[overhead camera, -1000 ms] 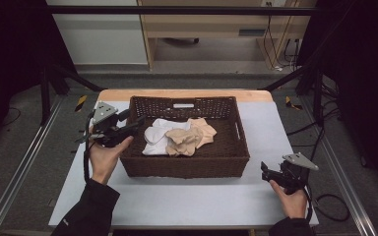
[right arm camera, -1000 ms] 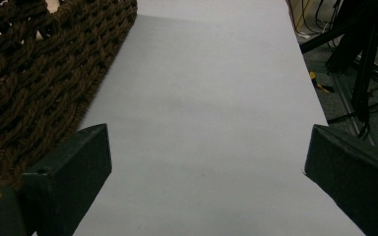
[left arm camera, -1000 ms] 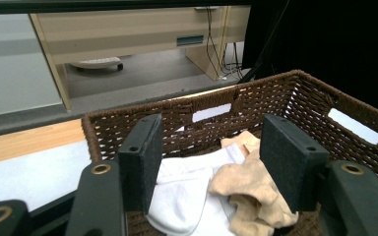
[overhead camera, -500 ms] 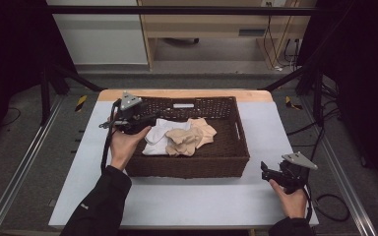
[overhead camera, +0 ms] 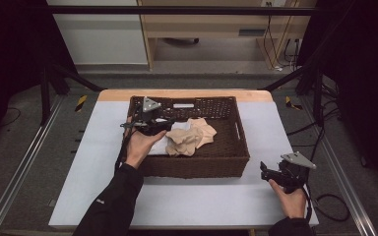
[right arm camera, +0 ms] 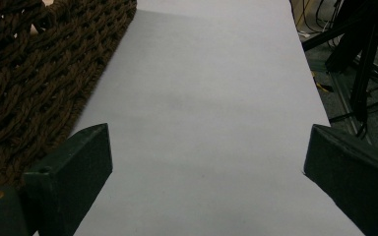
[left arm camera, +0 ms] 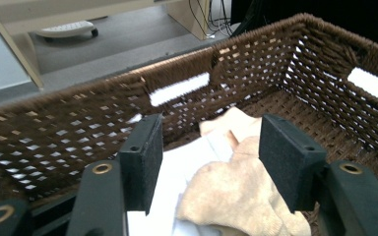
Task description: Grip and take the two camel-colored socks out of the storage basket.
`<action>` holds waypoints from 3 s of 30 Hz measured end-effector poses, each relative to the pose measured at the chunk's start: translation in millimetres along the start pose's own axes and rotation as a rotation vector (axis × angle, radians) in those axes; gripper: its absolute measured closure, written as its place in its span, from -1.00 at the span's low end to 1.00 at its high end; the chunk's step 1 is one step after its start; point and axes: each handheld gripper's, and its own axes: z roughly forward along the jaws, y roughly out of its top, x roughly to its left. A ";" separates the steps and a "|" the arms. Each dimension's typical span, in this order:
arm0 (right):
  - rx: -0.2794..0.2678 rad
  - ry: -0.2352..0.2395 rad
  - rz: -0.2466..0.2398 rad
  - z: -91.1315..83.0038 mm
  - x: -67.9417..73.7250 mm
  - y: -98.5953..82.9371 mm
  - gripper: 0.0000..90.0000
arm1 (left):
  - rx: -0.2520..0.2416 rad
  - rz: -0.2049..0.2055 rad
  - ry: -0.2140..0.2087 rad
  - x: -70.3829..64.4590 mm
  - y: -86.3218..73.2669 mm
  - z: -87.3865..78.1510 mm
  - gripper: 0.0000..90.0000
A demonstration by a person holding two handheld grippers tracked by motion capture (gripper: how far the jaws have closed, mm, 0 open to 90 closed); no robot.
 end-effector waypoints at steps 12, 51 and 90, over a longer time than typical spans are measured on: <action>0.007 -0.001 -0.003 2.0 0.7 0.1 -0.90 | 0.078 0.042 -0.039 -9.2 -19.0 21.3 -0.16; 0.017 0.004 -0.010 3.4 1.9 -0.4 -0.89 | 0.270 0.124 -0.099 -22.7 -35.8 40.3 0.92; -0.023 -0.003 0.005 -2.6 -0.8 1.9 -0.89 | -0.328 0.027 -0.241 -30.0 17.8 -120.3 0.94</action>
